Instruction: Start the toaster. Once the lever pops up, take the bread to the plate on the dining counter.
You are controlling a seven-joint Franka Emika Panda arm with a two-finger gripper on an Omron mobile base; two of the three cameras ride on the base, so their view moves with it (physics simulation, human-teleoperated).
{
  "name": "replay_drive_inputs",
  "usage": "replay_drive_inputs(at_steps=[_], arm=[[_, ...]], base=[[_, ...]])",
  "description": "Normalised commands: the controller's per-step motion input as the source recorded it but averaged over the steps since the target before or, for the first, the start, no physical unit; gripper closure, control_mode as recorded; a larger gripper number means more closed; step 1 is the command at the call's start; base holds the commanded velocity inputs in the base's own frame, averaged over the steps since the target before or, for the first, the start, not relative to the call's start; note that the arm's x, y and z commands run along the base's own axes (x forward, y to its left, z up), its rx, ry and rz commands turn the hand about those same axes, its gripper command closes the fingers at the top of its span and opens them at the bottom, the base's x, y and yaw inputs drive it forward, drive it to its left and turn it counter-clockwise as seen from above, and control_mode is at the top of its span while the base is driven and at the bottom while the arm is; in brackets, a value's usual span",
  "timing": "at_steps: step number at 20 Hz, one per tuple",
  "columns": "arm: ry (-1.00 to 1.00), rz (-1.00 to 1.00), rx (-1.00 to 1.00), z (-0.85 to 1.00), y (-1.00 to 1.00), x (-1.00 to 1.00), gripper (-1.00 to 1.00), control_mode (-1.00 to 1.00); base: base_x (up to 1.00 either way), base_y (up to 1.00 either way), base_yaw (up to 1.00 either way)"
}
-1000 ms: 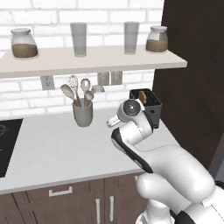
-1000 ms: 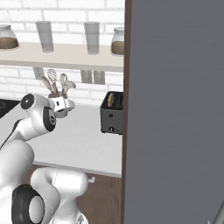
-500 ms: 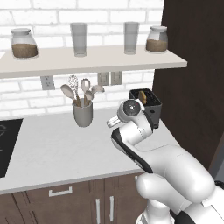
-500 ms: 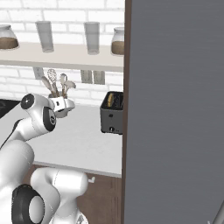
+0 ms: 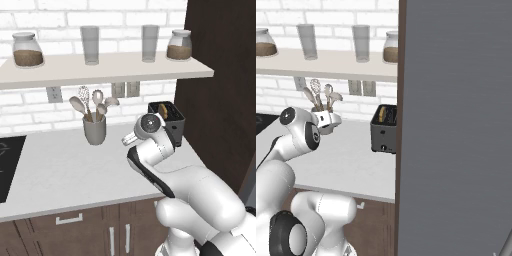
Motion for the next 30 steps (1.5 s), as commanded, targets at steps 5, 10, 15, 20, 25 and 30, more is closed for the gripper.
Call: replay_drive_inputs(at_steps=[5,10,15,20,25,30], arm=[[0.0,0.0,0.0,0.0,0.0,0.0,-1.0,-1.0],[0.0,0.0,0.0,0.0,0.0,0.0,-1.0,-1.0],[0.0,0.0,0.0,0.0,0.0,0.0,-1.0,-1.0],[0.0,0.0,0.0,0.0,0.0,0.0,-1.0,-1.0],[0.0,0.0,0.0,0.0,0.0,0.0,-1.0,-1.0],[0.0,0.0,0.0,0.0,0.0,0.0,-1.0,-1.0]], base=[[0.0,0.0,0.0],[0.0,0.0,0.0],[0.0,0.0,0.0],[0.0,0.0,0.0],[0.0,0.0,0.0],[0.0,0.0,0.0]])
